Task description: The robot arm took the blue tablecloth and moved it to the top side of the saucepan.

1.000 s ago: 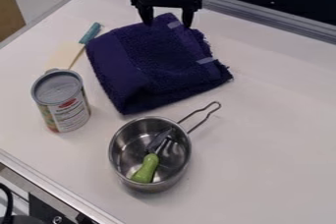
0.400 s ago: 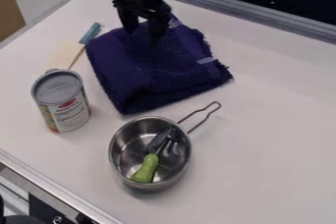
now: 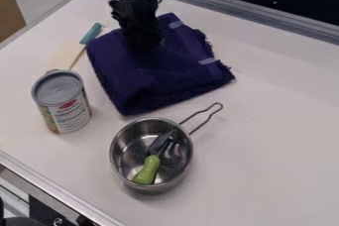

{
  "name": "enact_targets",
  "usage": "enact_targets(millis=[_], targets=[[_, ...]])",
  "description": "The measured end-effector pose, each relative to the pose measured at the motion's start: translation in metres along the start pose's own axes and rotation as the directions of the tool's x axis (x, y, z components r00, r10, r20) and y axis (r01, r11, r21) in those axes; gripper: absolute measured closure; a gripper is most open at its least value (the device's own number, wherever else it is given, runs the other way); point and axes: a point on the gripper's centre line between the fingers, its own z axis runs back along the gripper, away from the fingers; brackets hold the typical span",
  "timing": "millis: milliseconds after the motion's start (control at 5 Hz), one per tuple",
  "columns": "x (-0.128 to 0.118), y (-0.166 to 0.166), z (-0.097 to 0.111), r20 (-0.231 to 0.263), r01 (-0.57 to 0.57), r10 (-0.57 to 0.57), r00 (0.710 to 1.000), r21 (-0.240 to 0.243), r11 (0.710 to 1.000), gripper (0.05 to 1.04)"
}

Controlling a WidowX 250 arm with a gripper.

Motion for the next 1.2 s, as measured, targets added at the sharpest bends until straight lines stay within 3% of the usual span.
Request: enact_targets(millis=[200,400,600,800,1200], targets=[[0.001,-0.012,-0.006,-0.032,0.049,-0.05,0.998,-0.006,0.999,1.025],[0.002,-0.02,-0.011,-0.064,-0.007,0.003,0.998,-0.065,0.998,1.031],[0.009,-0.023,-0.011,-0.054,-0.161,0.157,0.986,-0.085,0.983,1.031],[0.023,-0.024,-0.015,-0.086,-0.371,0.365,0.927,-0.07,0.926,1.031],[0.047,-0.029,-0.021,-0.047,-0.579,0.578,0.815,-0.039,0.814,1.031]])
